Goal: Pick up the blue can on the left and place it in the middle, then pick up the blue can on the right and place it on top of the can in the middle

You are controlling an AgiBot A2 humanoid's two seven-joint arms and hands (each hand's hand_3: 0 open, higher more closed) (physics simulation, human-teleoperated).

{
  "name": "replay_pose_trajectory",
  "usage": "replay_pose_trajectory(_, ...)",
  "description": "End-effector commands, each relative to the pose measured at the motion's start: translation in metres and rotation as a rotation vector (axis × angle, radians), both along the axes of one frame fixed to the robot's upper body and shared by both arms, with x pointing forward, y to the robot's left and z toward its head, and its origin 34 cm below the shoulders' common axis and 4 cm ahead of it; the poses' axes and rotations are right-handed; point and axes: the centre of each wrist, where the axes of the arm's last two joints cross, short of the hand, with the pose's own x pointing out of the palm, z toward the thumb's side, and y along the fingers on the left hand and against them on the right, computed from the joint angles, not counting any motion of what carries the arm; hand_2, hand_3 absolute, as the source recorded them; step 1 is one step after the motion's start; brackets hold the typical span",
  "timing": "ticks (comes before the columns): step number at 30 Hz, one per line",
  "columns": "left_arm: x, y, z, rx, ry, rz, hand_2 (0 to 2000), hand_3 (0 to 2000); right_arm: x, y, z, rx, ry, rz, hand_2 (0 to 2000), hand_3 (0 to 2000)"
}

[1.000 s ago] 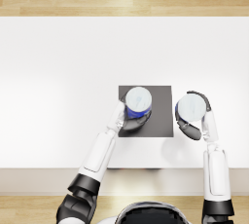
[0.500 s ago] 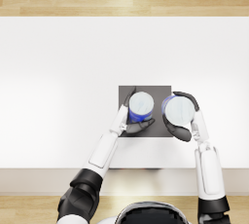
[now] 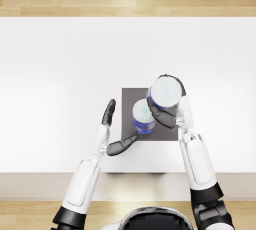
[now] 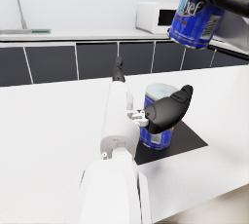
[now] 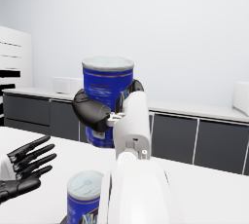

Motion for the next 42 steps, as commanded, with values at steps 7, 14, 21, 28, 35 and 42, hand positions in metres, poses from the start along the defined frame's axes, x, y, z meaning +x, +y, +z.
replay_pose_trajectory(7,-0.028,0.010,-0.009,0.022,0.031,-0.004,0,0,0.007,0.041,-0.031,-0.081,0.195,0.025,2000,1520)
replay_pose_trajectory(14,-0.027,0.008,-0.015,0.012,0.055,0.002,0,0,0.014,0.037,-0.054,-0.198,0.256,0.010,2000,1520)
replay_pose_trajectory(21,-0.030,0.006,-0.019,0.003,0.071,0.000,0,0,0.018,0.038,-0.064,-0.204,0.274,0.007,639,1193)
replay_pose_trajectory(28,-0.032,0.006,-0.016,-0.014,0.061,0.007,0,0,0.012,0.038,-0.042,-0.103,0.236,-0.073,0,0)
replay_pose_trajectory(35,-0.030,0.004,0.006,-0.059,-0.014,0.014,0,0,0.004,0.028,0.006,0.040,0.107,-0.099,0,0)
replay_pose_trajectory(42,-0.027,0.003,0.022,-0.098,-0.071,0.029,0,0,-0.007,0.004,0.046,0.049,-0.063,-0.091,0,0)
